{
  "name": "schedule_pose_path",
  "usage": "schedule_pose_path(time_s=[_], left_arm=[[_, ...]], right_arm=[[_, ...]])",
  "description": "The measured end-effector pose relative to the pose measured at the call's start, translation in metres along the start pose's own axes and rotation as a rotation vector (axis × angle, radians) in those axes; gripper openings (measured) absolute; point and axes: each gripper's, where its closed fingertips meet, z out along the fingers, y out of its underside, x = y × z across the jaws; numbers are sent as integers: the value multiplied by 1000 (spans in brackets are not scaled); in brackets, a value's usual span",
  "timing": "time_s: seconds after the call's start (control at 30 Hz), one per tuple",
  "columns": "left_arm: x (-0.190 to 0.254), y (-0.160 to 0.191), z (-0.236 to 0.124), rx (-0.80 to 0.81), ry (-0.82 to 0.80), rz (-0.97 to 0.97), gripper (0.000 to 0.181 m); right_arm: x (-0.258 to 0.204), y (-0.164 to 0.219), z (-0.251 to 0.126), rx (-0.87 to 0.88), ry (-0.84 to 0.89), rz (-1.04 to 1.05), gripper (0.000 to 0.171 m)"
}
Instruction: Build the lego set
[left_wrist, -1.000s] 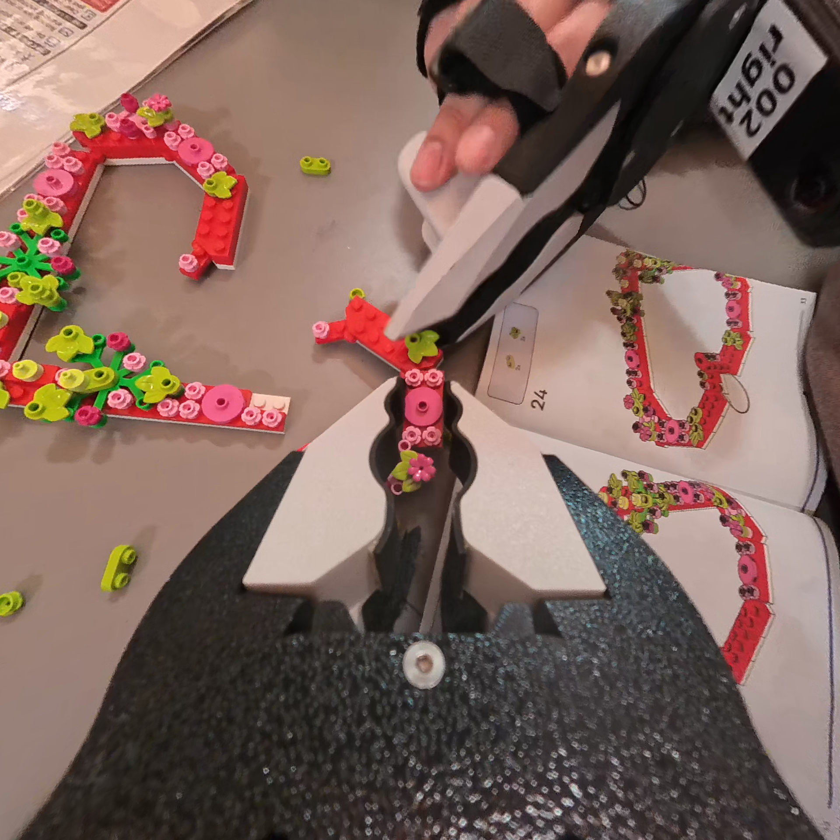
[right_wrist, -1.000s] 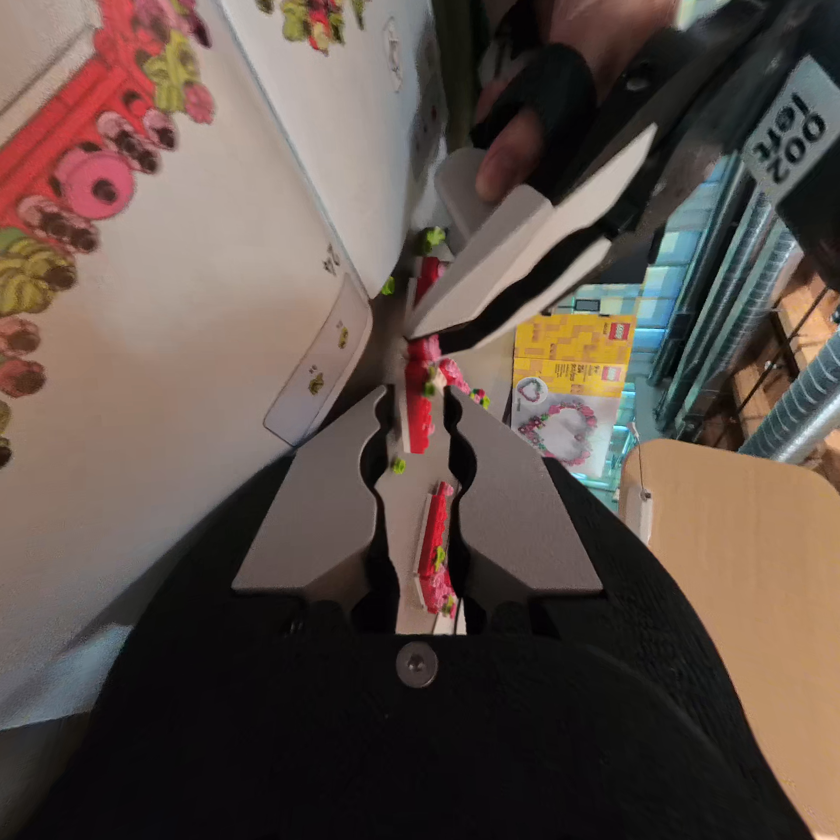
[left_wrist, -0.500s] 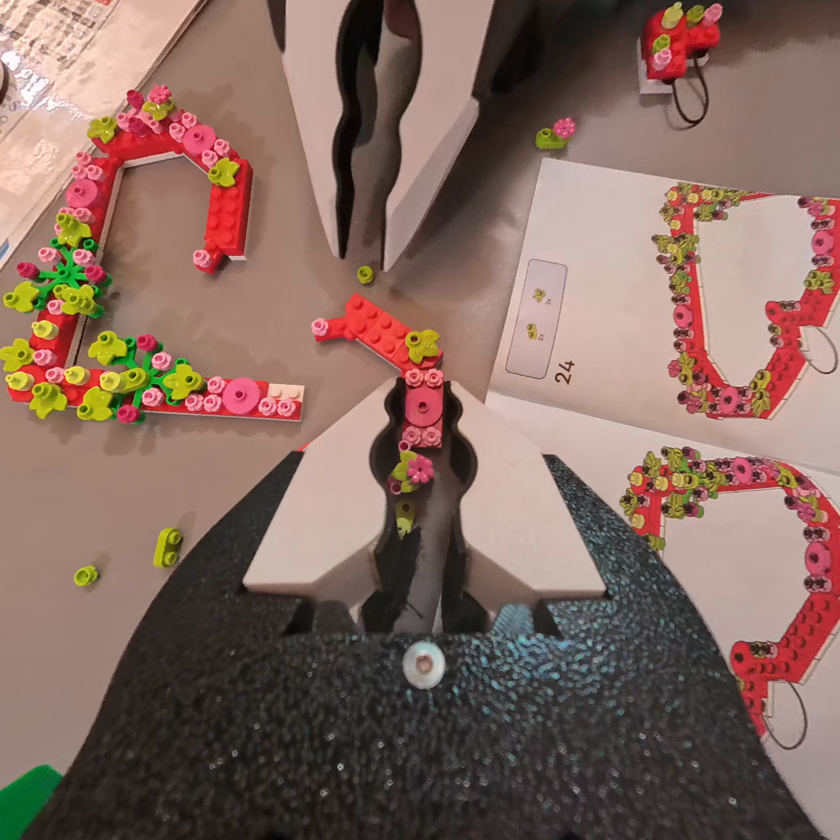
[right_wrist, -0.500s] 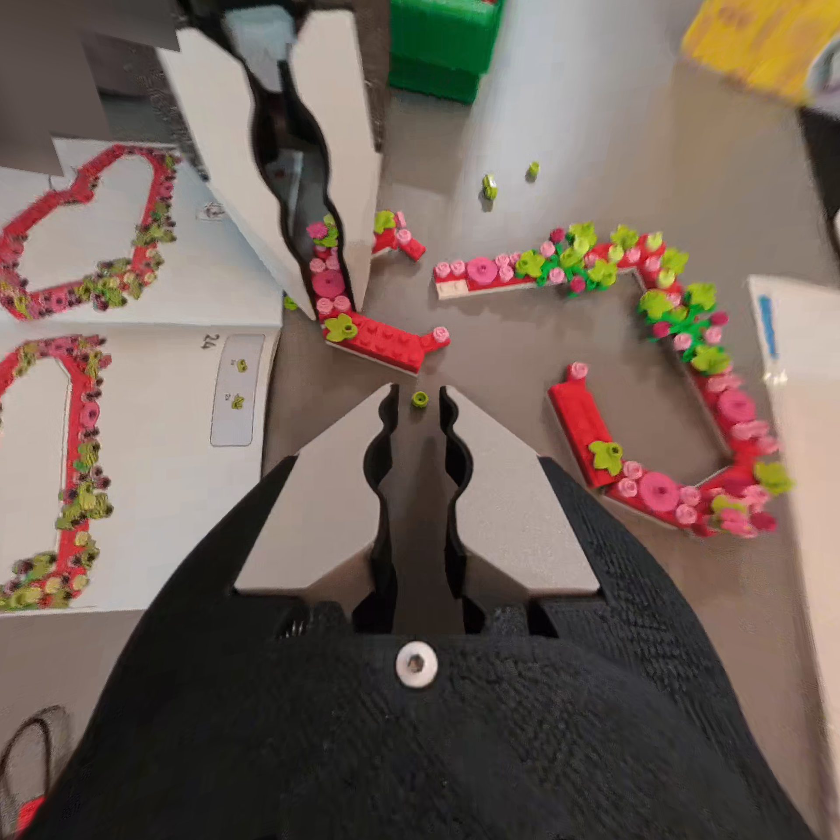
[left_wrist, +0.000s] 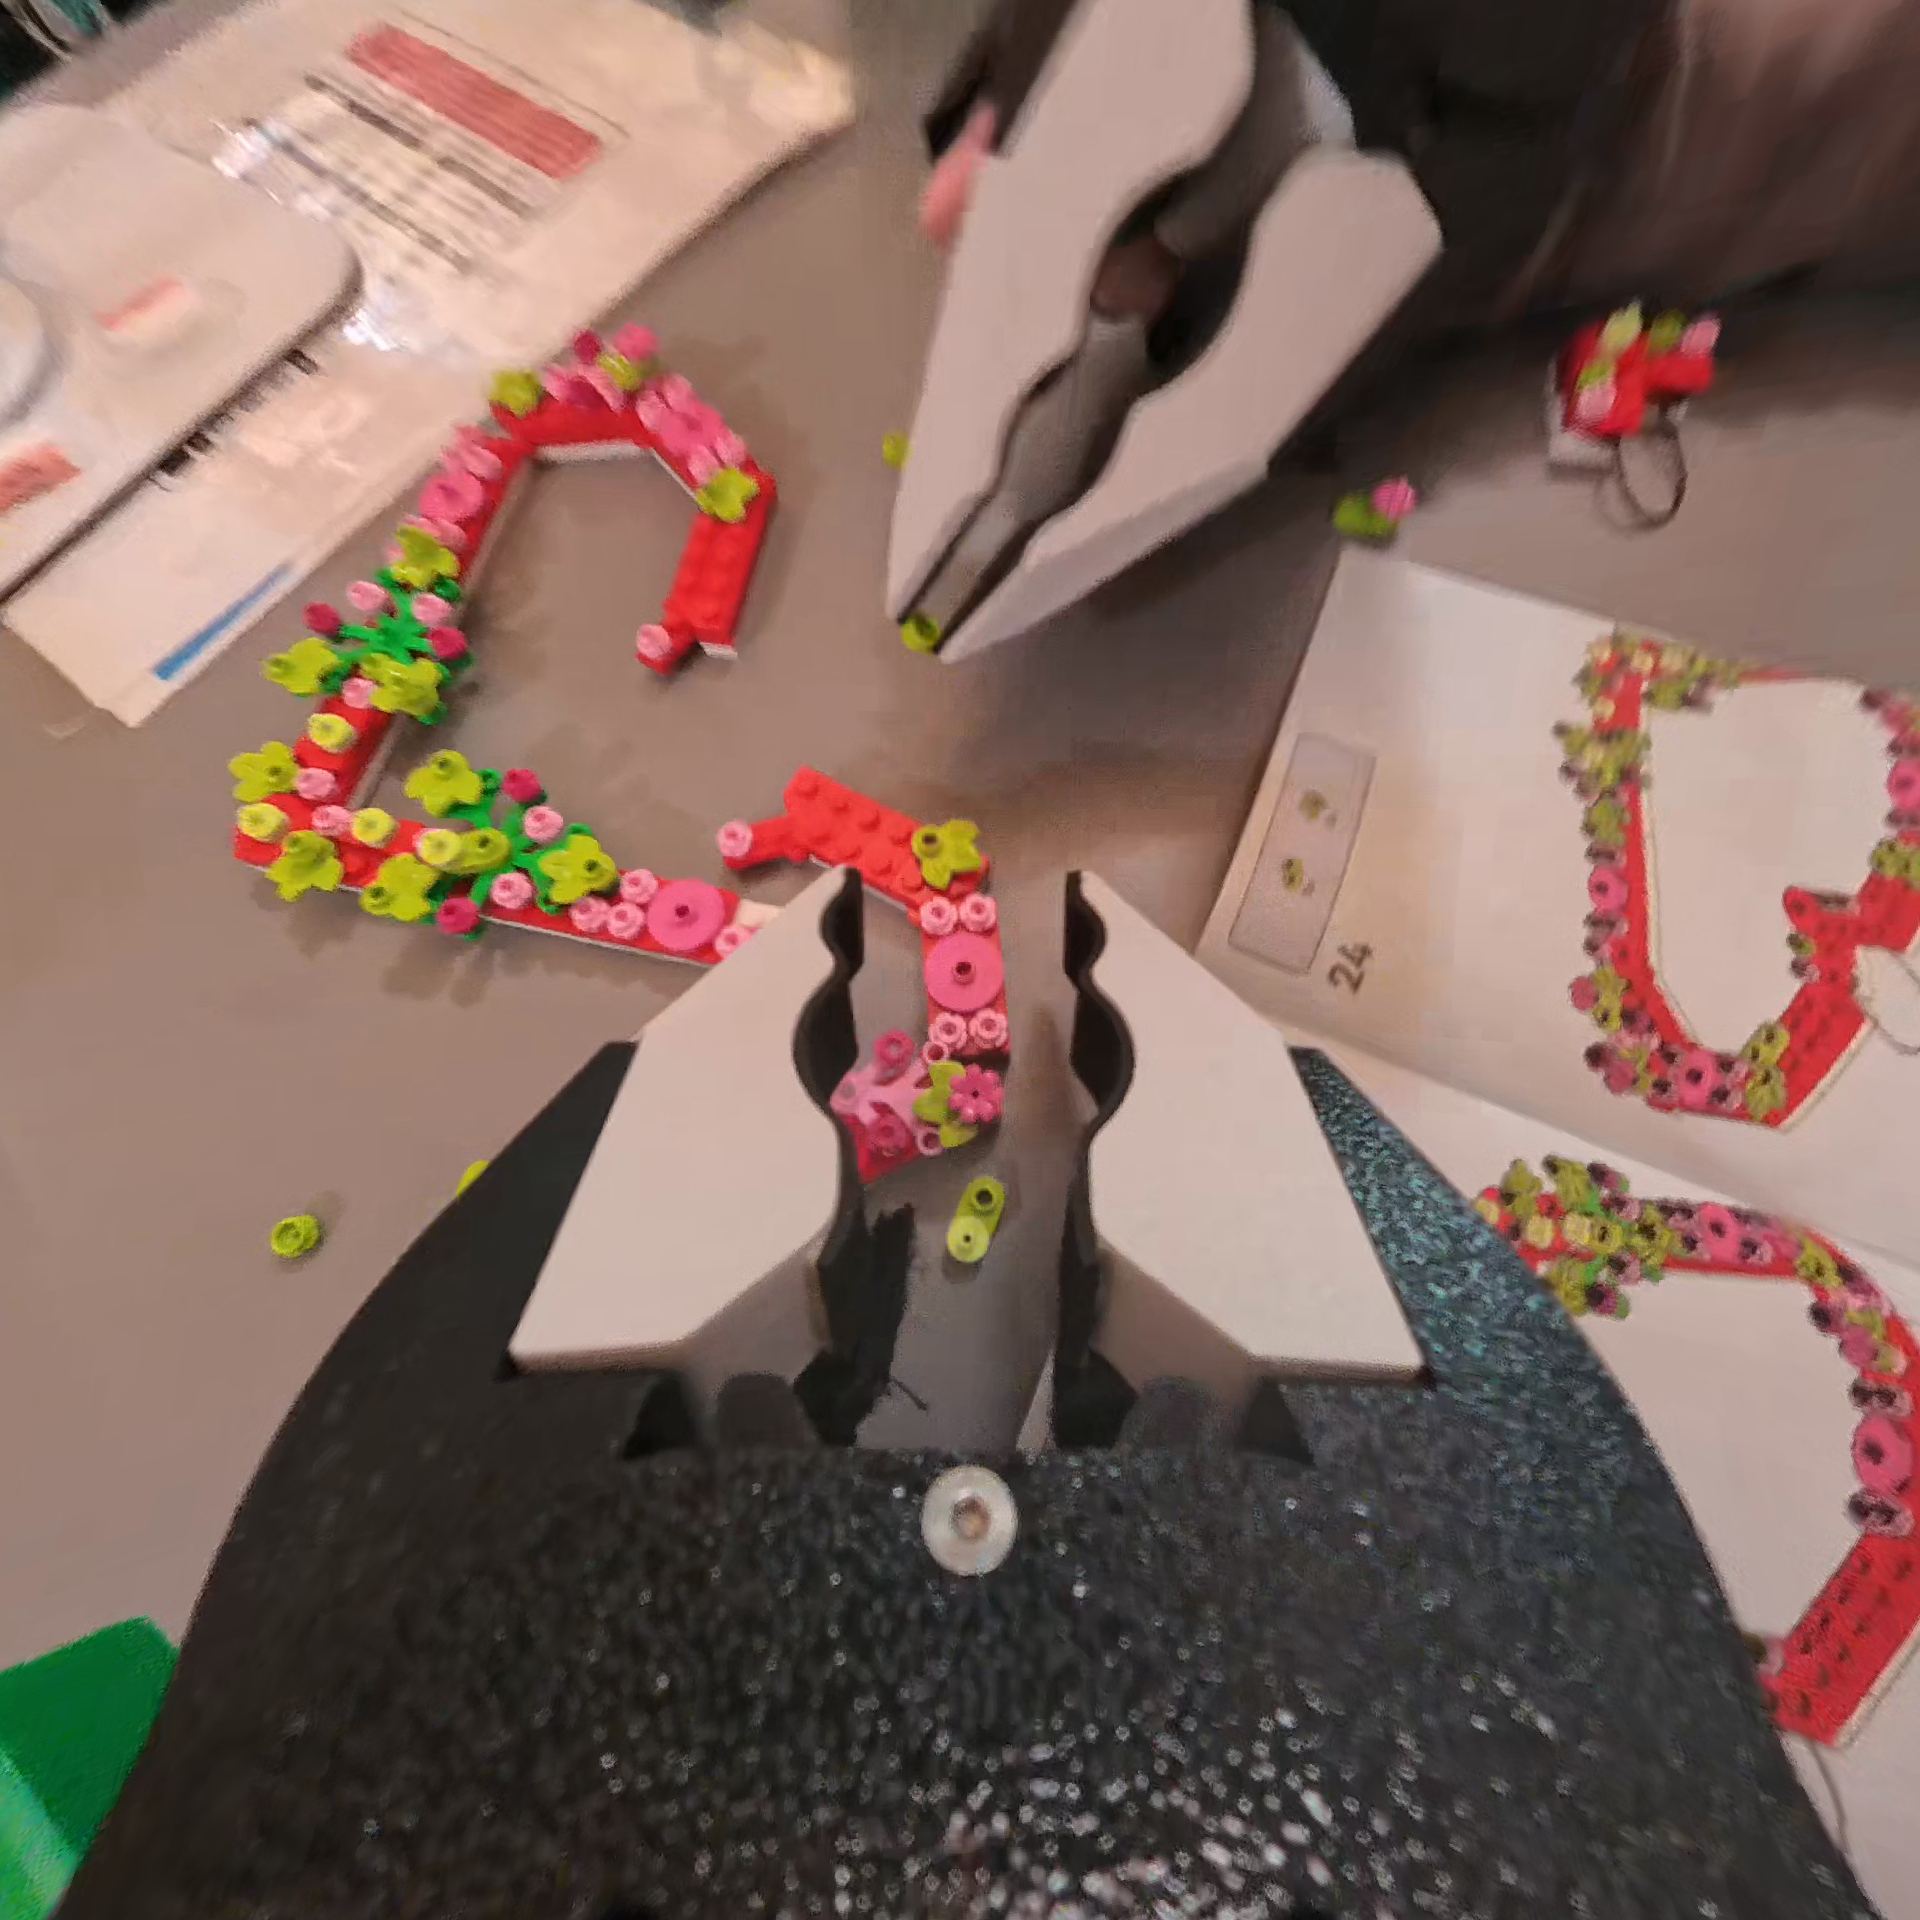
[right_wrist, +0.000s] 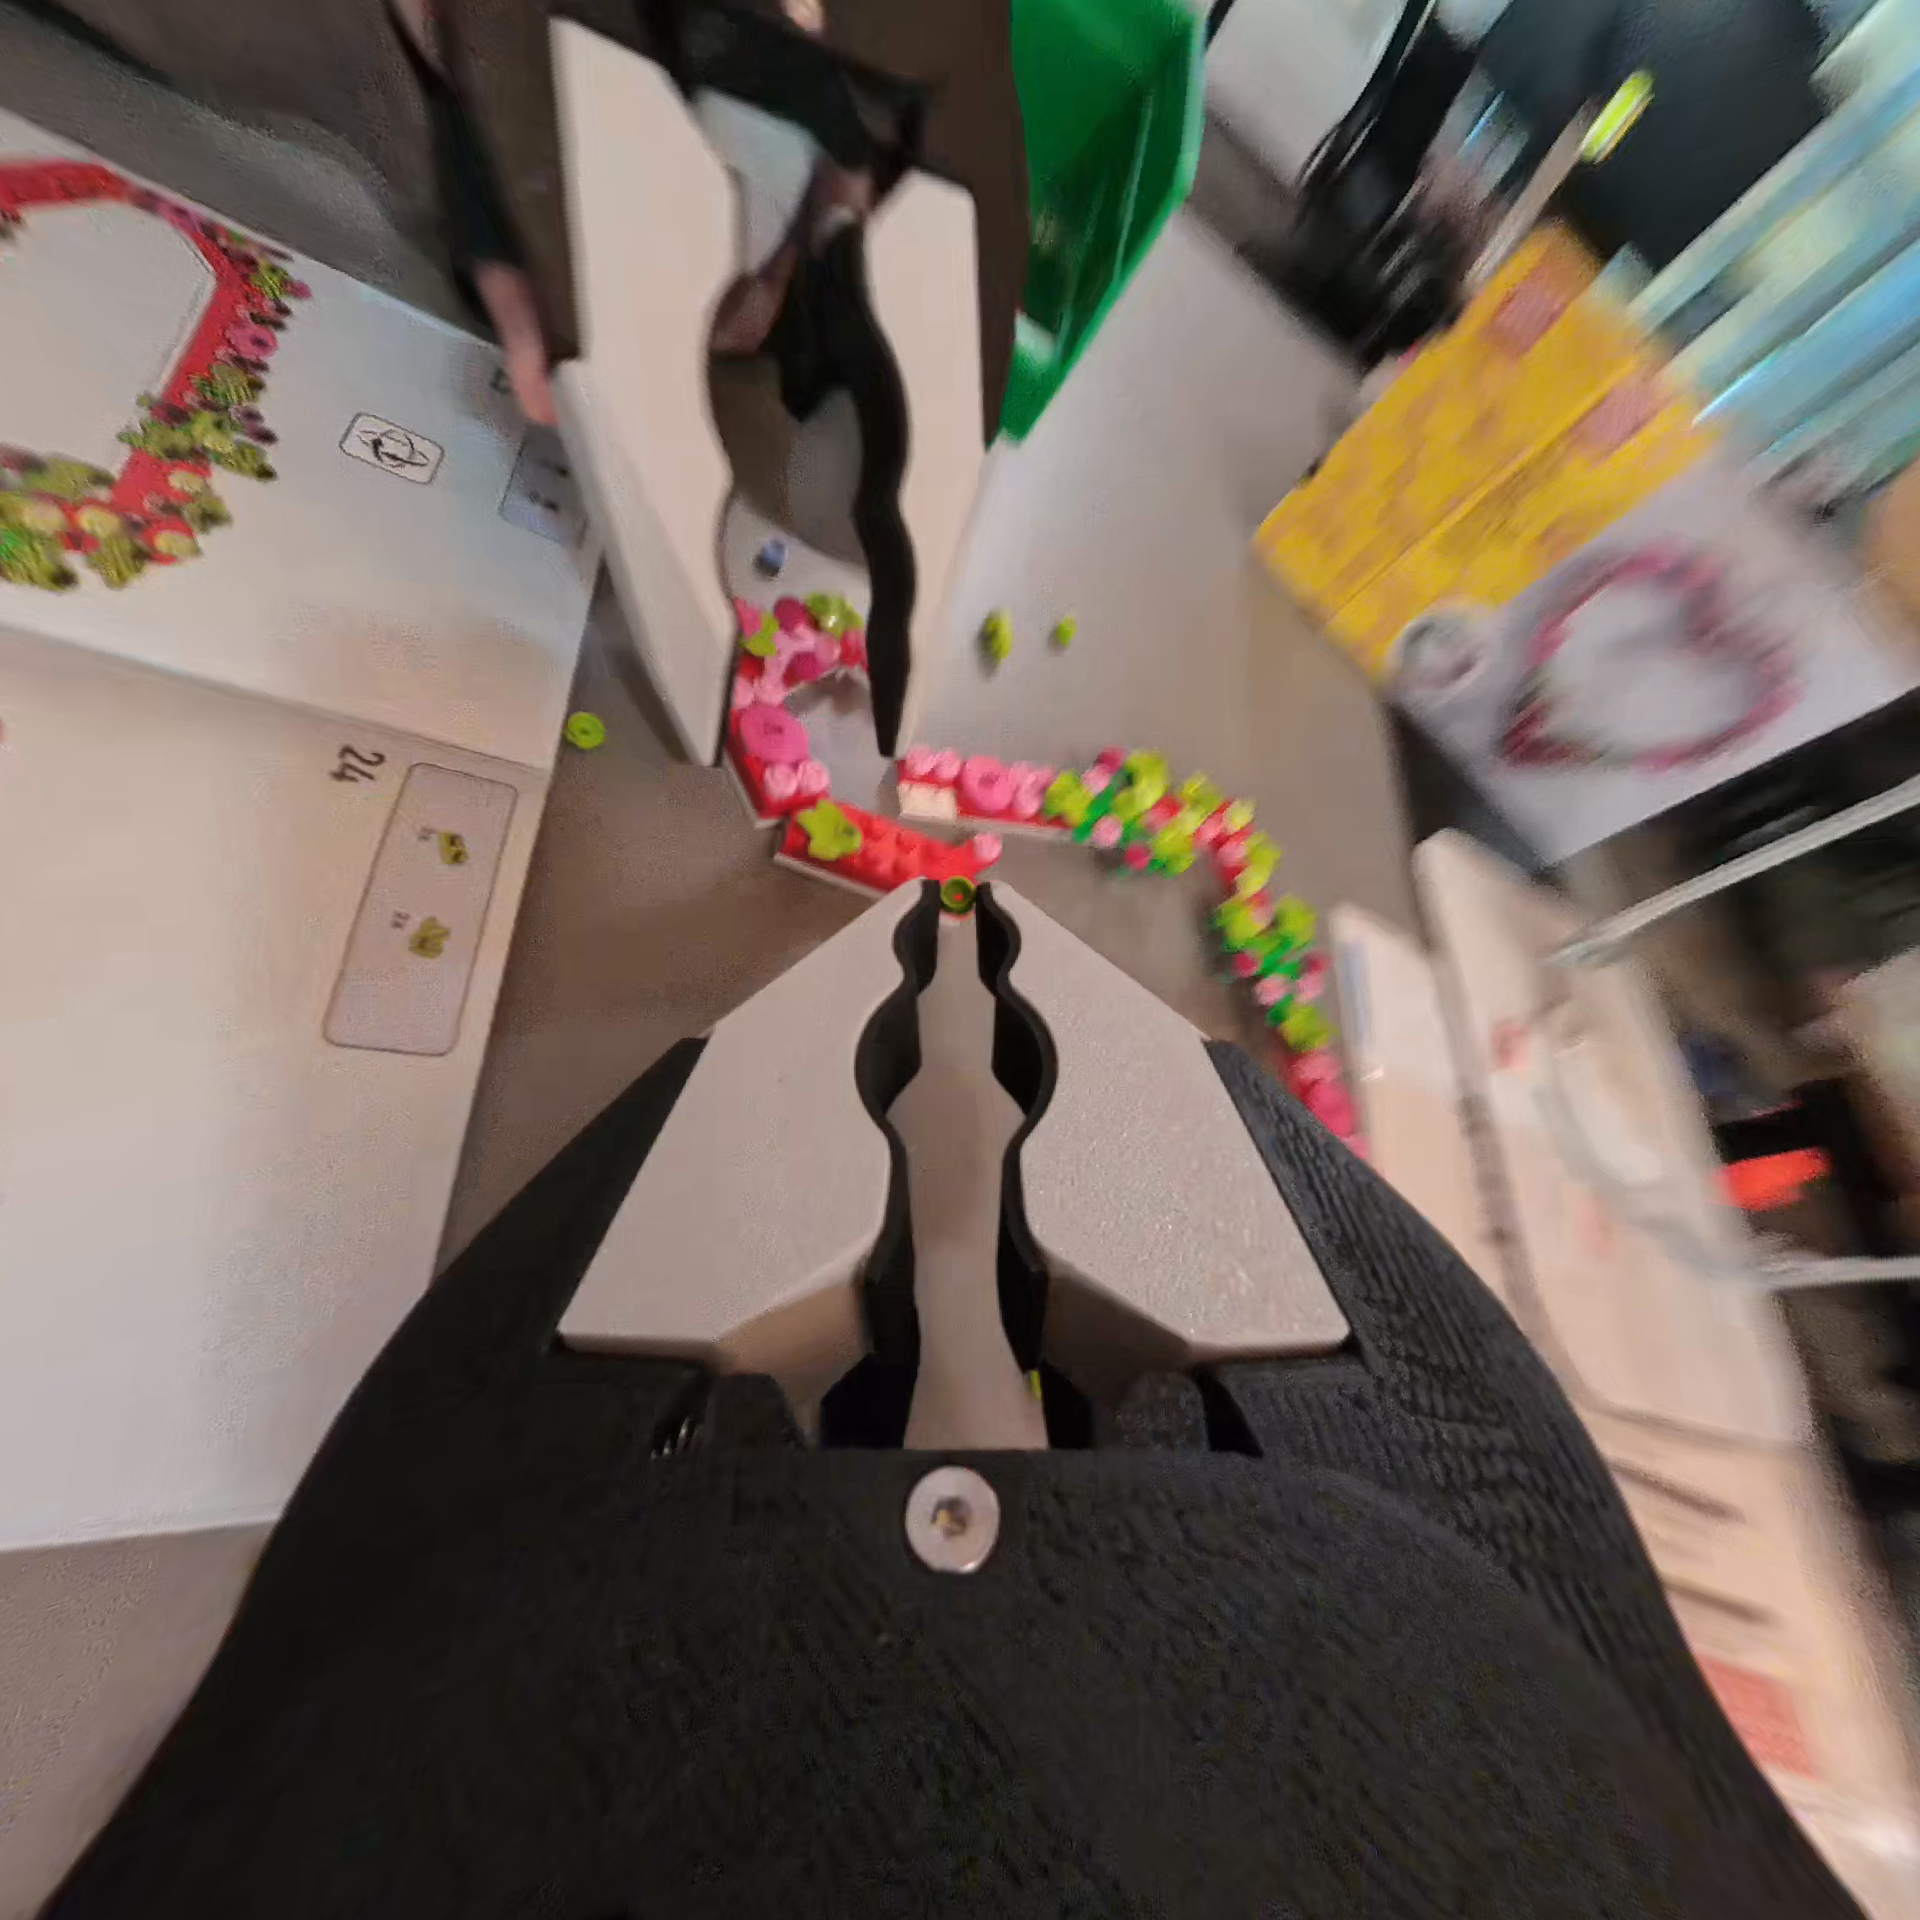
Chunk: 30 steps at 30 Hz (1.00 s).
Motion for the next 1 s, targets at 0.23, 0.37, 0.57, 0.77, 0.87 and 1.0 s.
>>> schedule_pose_path(time_s=[0.23,0.37,0.57,0.77,0.87,1.0], left_arm=[[5,-48,-18,324,85,-173,34],[12,-56,-19,381,155,-216,18],[17,-52,-13,356,170,-201,17],[19,-53,-15,366,208,-221,14],[16,-55,-18,377,201,-225,14],[20,-54,-17,371,229,-225,8]], right_arm=[[-5,-36,-15,121,236,-413,5],[-10,-40,-17,128,265,-500,4],[-11,-44,-20,137,292,-546,4],[-11,-47,-21,145,305,-579,4],[-14,-47,-21,146,305,-613,5],[-17,-46,-19,130,308,-660,5]])
